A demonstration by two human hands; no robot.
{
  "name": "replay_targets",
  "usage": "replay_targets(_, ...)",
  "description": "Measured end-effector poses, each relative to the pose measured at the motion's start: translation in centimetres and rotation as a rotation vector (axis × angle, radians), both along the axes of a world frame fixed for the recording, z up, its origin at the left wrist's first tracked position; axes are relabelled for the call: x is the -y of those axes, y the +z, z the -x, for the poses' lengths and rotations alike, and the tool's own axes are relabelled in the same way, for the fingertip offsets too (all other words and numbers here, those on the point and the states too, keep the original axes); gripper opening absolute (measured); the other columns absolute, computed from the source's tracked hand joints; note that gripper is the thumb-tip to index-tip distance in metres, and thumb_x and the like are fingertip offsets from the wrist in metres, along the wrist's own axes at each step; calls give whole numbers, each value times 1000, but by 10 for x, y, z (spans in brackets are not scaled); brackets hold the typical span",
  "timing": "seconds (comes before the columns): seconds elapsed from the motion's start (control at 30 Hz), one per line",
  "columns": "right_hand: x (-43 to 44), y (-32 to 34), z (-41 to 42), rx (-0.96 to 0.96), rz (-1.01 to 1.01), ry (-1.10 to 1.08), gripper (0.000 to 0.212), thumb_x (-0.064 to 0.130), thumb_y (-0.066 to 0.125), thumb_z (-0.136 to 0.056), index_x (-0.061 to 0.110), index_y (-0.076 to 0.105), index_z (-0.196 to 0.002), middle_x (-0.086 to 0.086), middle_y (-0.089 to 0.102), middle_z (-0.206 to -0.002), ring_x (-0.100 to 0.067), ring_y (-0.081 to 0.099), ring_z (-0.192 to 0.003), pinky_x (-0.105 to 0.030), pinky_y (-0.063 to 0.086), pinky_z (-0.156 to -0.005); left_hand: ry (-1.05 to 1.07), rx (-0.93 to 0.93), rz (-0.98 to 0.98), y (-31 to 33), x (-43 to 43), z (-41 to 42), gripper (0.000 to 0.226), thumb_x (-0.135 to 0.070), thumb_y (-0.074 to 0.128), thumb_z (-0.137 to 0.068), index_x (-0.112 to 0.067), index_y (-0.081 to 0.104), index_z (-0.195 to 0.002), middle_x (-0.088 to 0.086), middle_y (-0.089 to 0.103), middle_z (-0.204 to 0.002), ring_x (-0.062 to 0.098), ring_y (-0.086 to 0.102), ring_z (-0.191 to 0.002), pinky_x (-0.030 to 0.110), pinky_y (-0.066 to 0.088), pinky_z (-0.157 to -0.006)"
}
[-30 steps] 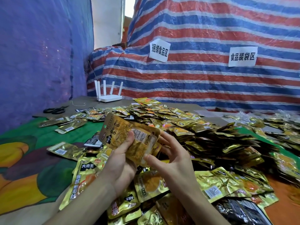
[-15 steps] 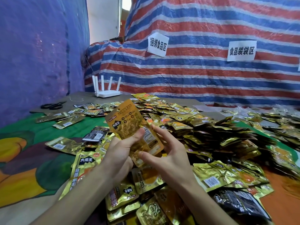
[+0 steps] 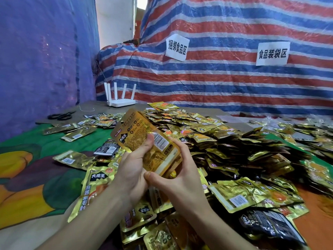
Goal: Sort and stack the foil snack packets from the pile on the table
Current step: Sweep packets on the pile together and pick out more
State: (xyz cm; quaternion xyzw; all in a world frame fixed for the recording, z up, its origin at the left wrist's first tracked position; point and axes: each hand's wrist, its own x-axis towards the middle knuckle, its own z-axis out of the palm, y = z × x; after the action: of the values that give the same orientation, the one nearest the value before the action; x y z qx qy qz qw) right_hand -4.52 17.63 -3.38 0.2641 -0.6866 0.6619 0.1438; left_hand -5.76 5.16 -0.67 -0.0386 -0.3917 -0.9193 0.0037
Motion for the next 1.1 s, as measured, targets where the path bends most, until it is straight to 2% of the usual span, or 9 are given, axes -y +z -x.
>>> replay_targets(0.17, -4, -1, 0, -6, 36, -88, 69, -10, 86, -68, 19, 53, -121, 14, 73, -101, -7, 74, -90, -15, 56, -74, 23, 63, 34, -7, -11, -3, 39, -35, 74, -73, -1, 78, -93, 23, 73, -107, 35, 74, -93, 47, 62, -70)
replay_targets(0.27, -4, 2, -2, -66, 27, -170, 79, -2, 89, -67, 17, 53, -134, 32, 68, -107, 7, 69, -96, -8, 53, -77, -23, 77, 83, -8, -14, -6, 40, -42, 73, -78, -8, 80, -98, 20, 74, -108, 34, 74, -95, 41, 62, -69)
replay_targets(0.57, -17, 21, -4, -40, -135, -274, 56, 15, 88, -75, 32, 67, -124, 12, 73, -99, -7, 73, -89, -26, 61, -76, -261, 31, 47, -2, -1, -7, 37, -35, 63, -86, -8, 77, -107, 20, 70, -119, 33, 70, -108, 45, 60, -83)
replay_targets(0.67, -39, 36, 1, -45, -149, -334, 50, 9, 88, -73, 33, 73, -114, 9, 74, -98, -6, 72, -93, -24, 60, -78, -224, -39, 53, 2, -2, -8, 45, -36, 66, -83, -9, 73, -118, 14, 71, -119, 28, 69, -109, 41, 55, -92)
replay_targets(0.77, -65, 47, 4, -65, -144, -404, 49, -11, 79, -72, 33, 75, -92, 9, 74, -86, -9, 71, -81, -26, 60, -68, -38, -24, -46, 2, 2, -3, 54, -31, 72, -74, -4, 64, -121, 11, 72, -98, 22, 71, -88, 35, 58, -85)
replay_targets(0.83, -79, 49, 6, -105, -283, -509, 47, -17, 68, -71, 30, 72, -80, 9, 71, -82, -8, 67, -81, -21, 54, -67, 81, 12, -60, -3, 7, 2, 49, -28, 66, -78, 0, 64, -119, 15, 71, -104, 25, 68, -96, 34, 53, -86)
replay_targets(0.93, -84, 52, 6, 18, -677, -558, 32, 7, 55, -60, 33, 67, -74, 12, 65, -89, -8, 58, -90, -35, 50, -78, 256, 15, 107, -8, 11, 9, 25, -23, 57, -91, -4, 69, -102, 8, 73, -96, 26, 64, -101, 35, 49, -86)
replay_targets(1.0, -79, 54, 2, 140, -948, -456, 35, 17, 46, -55, 36, 62, -79, 15, 58, -93, -2, 49, -95, -30, 47, -82, 318, -2, 250, -10, 12, 11, 23, -19, 51, -98, -7, 71, -98, 6, 74, -95, 25, 64, -100, 35, 48, -84)
replay_targets(1.1, -75, 57, -1, 162, -1036, -391, 32, 28, 45, -59, 38, 59, -87, 17, 53, -97, 0, 44, -99, -24, 42, -80, 338, -59, 431, -10, 14, 11, 19, -17, 55, -97, -13, 73, -95, 3, 75, -97, 23, 67, -100, 33, 49, -85)
